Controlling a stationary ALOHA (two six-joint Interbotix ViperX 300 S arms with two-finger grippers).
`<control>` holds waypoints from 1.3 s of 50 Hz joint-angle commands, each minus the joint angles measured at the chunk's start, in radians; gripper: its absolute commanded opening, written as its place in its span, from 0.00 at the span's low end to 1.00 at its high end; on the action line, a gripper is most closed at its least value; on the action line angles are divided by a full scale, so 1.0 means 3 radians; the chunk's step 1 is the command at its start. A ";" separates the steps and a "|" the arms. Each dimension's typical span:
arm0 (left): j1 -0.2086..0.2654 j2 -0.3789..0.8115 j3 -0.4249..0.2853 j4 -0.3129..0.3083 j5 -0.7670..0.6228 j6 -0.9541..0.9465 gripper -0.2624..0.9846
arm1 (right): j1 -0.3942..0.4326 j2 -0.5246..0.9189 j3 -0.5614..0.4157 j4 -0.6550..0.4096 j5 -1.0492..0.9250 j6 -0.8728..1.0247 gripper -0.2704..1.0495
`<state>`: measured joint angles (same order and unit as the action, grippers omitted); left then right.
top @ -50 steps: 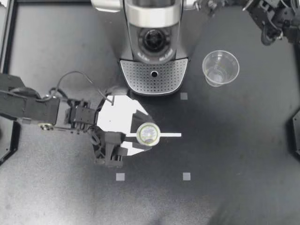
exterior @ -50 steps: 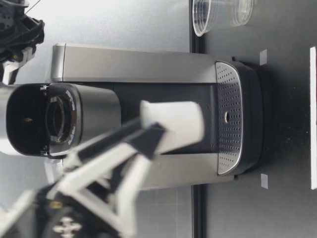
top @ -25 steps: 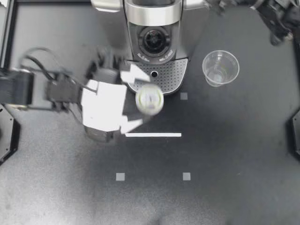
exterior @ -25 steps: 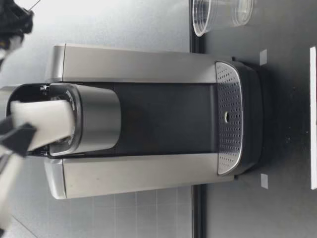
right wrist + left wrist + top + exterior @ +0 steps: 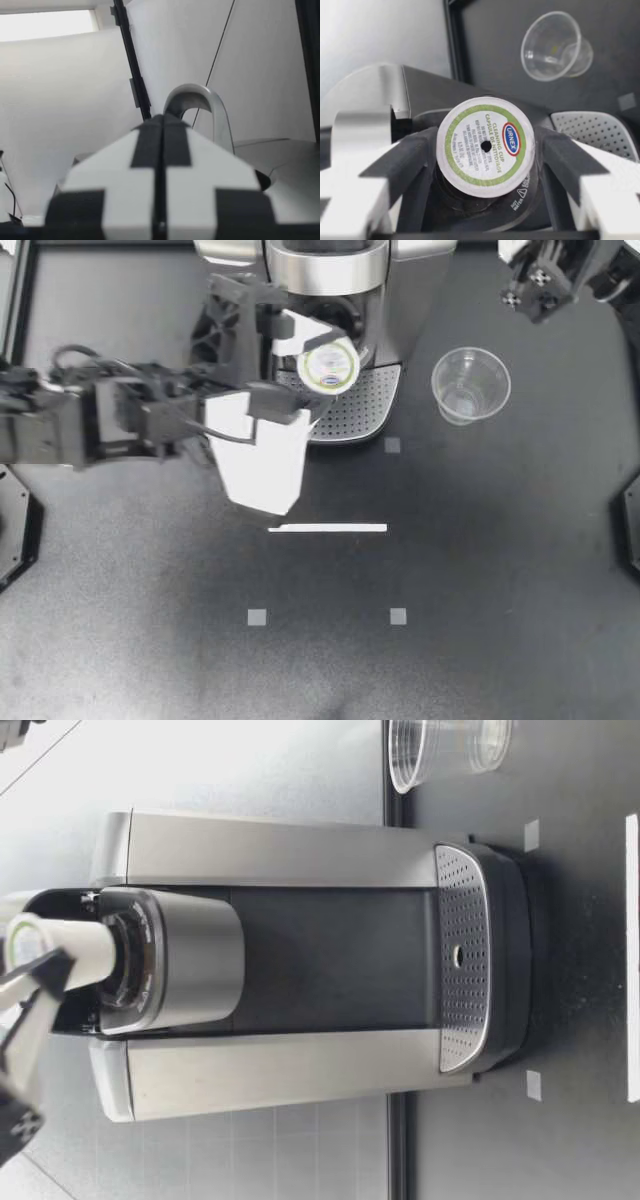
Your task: Place the coffee capsule inside the capsule container, then place the cup onto the center of the cup tray, then push the 'Hot Water' and 'Travel Mug' buttons.
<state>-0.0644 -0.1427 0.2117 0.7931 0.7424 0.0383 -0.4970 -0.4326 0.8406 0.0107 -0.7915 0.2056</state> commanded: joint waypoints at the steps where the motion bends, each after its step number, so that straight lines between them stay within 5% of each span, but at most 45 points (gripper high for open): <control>1: 0.0020 -0.0031 -0.0092 0.0097 0.0000 -0.0077 0.58 | 0.0015 -0.0066 -0.0015 0.0005 -0.0031 0.0005 0.26; 65: 0.0169 0.0020 0.0010 0.0271 0.0077 -0.0215 0.59 | 0.0020 -0.0159 0.0061 0.0005 -0.0036 0.0005 0.26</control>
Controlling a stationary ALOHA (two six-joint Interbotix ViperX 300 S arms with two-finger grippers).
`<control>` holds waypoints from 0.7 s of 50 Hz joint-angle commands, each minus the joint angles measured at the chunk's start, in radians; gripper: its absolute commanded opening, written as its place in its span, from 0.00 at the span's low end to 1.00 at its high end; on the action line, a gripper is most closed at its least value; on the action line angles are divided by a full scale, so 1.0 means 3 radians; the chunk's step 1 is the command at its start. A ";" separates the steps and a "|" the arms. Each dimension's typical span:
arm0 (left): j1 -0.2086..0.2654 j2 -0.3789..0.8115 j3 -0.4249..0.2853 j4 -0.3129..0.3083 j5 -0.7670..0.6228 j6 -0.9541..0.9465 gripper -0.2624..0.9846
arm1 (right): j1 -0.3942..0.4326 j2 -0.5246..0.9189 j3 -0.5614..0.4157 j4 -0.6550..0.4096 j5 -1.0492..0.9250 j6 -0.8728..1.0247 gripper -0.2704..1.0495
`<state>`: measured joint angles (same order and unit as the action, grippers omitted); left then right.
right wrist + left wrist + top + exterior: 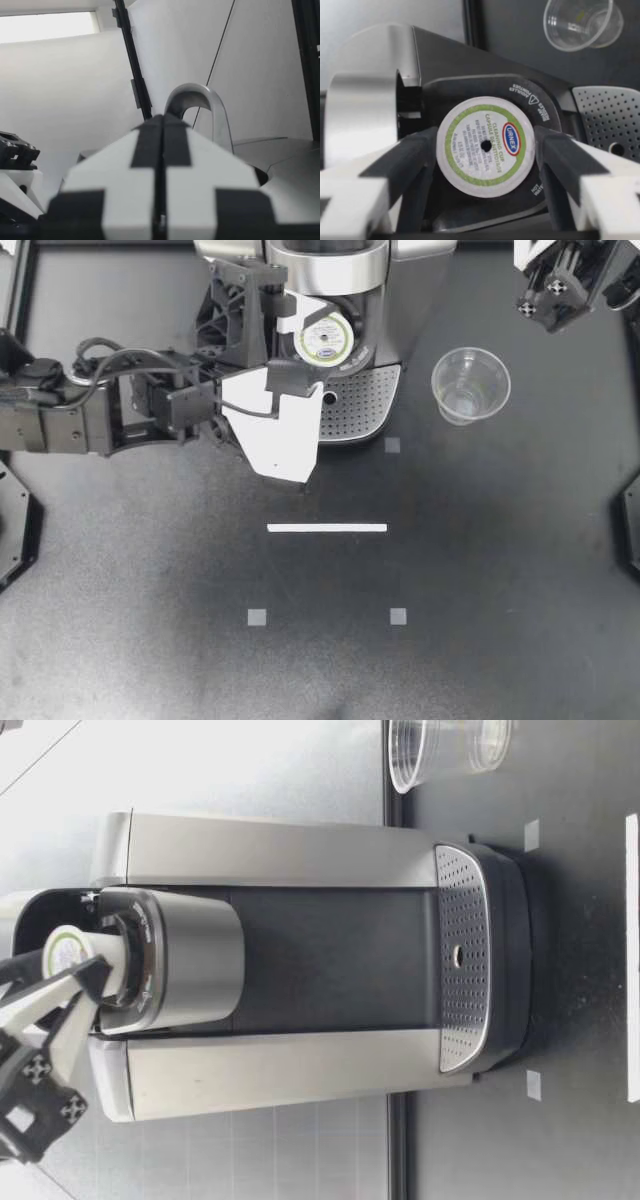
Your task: Place the coffee capsule inside the capsule container, then place the cup onto the center of the cup tray, then push the 'Hot Water' and 'Travel Mug' buttons.
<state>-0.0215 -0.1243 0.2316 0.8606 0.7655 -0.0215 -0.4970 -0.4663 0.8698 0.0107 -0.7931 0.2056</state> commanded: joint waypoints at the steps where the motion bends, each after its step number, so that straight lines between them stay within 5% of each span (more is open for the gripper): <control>1: 0.0026 -0.0041 -0.0051 0.0061 -0.0005 -0.0020 0.59 | 0.0020 -0.0041 -0.0036 0.0005 -0.0031 0.0005 0.26; 15: 0.0026 -0.0041 -0.0056 0.0251 -0.0020 -0.0240 0.81 | 0.0015 -0.0041 -0.0020 0.0005 -0.0031 0.0005 0.26; 35: -0.0031 -0.0087 -0.0066 0.0256 -0.0072 -0.0281 0.81 | 0.0015 -0.0031 0.0000 0.0000 -0.0031 0.0102 0.26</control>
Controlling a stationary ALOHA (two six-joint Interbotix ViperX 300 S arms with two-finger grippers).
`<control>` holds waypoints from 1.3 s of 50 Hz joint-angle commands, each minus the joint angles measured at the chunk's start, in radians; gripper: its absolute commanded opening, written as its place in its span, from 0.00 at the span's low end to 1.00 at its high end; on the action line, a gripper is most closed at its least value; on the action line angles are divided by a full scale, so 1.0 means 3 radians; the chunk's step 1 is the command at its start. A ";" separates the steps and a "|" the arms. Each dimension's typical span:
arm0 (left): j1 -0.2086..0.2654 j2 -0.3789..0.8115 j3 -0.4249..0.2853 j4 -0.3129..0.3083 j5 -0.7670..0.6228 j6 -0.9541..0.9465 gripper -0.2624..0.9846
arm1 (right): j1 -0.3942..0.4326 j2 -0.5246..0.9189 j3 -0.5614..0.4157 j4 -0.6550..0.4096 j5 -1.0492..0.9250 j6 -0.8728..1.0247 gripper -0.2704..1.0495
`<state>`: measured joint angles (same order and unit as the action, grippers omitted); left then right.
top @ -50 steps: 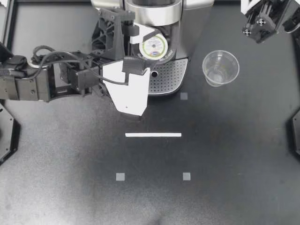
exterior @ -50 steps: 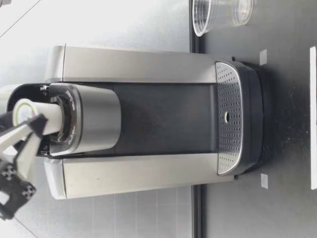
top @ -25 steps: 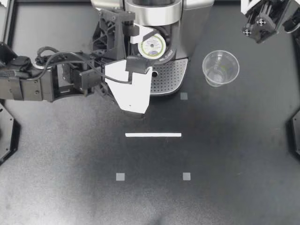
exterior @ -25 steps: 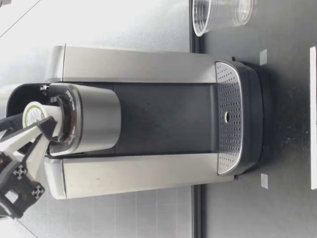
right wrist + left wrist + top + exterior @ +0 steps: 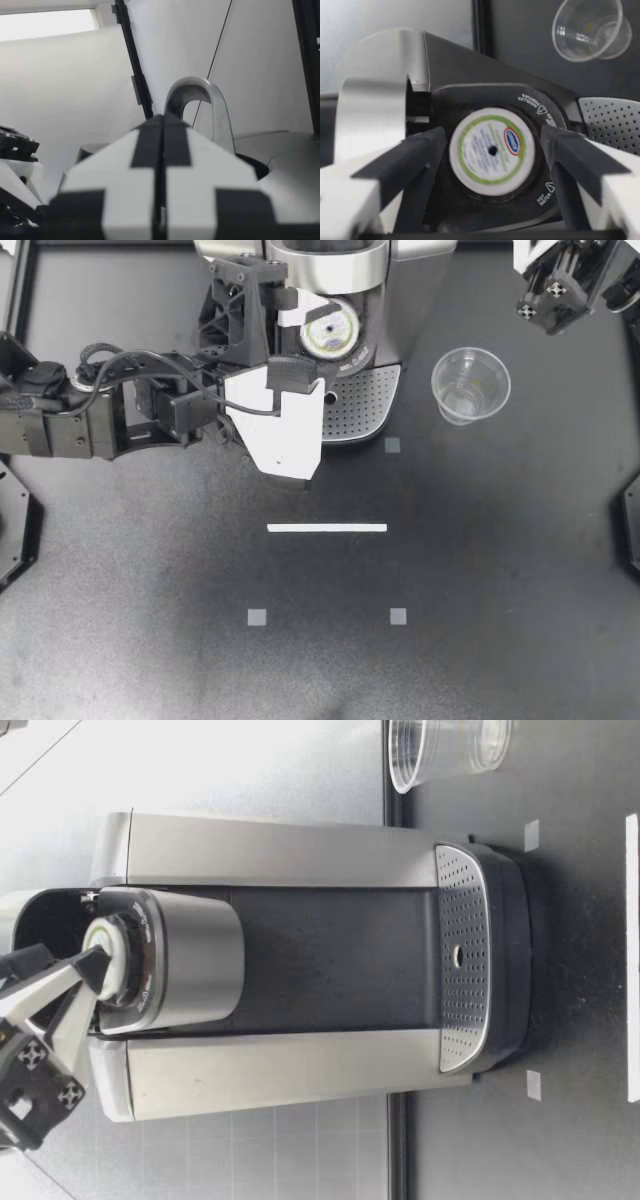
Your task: Place the coffee capsule inside the capsule container, then place the cup onto the center of the cup tray, then push the 'Hot Water' and 'Travel Mug' buttons.
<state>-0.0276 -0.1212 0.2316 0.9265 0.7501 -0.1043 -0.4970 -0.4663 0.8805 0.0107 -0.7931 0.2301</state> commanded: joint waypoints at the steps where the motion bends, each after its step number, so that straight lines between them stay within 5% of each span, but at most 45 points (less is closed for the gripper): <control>1: -0.0015 -0.0102 -0.0072 0.0036 -0.0020 -0.0010 0.81 | 0.0015 -0.0031 -0.0031 0.0000 -0.0031 0.0031 0.26; 12: -0.0123 -0.0194 0.0031 0.0036 -0.0056 -0.0159 0.81 | 0.0015 -0.0010 -0.0046 0.0005 -0.0031 0.0026 0.26; 42: -0.0179 -0.1232 0.1529 0.0046 -0.1831 -0.2045 0.81 | -0.0491 0.0552 -0.0813 0.0015 0.0736 0.0010 0.26; 65: -0.0159 -0.1457 0.1749 0.0046 -0.1953 -0.2183 0.81 | -0.0430 0.1002 -0.1202 -0.0005 0.0721 0.0036 0.26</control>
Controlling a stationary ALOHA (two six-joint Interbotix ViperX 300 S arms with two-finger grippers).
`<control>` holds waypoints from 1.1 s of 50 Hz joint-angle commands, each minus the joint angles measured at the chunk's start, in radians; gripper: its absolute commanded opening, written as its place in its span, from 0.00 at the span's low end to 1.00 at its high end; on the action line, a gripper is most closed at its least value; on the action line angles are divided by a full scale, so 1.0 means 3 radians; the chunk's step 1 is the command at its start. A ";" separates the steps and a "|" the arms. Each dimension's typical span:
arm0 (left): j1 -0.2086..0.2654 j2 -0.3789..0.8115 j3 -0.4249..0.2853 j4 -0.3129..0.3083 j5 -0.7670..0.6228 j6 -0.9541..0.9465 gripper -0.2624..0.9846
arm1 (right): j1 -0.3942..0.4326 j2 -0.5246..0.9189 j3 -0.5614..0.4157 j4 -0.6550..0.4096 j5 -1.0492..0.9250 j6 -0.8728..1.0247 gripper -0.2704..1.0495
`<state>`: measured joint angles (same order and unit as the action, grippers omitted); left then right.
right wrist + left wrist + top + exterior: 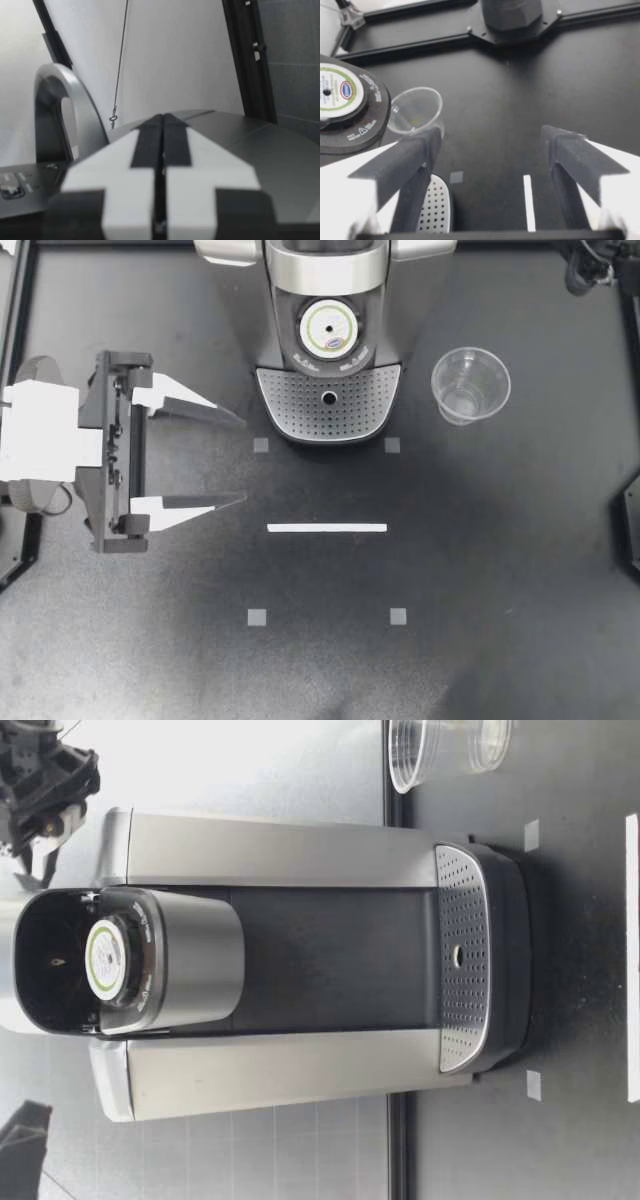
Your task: Place the coffee capsule inside the capsule container, then place the cup onto the center of the cup tray, then push the 'Hot Water' and 'Travel Mug' buttons.
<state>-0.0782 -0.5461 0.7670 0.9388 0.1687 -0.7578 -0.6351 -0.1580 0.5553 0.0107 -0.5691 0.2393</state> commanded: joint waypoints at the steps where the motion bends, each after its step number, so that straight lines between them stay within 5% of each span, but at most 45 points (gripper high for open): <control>1: 0.0010 -0.0041 -0.0036 0.0000 -0.0015 0.0000 0.81 | 0.0046 -0.0020 -0.0123 -0.0005 -0.0026 0.0005 0.26; 28: 0.0046 -0.0041 -0.0051 0.0005 -0.0026 0.0000 0.81 | 0.0281 -0.0072 -0.0118 -0.0097 0.0092 0.0005 0.26; 55: 0.0046 -0.0041 -0.0031 0.0000 -0.0082 -0.0005 0.80 | 0.0721 -0.0363 0.0240 -0.0153 0.0107 0.0015 0.26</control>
<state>-0.0660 -0.5476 0.7701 0.9373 0.1565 -0.7578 -0.4633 -0.2546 0.6351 -0.0291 -0.5384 0.2424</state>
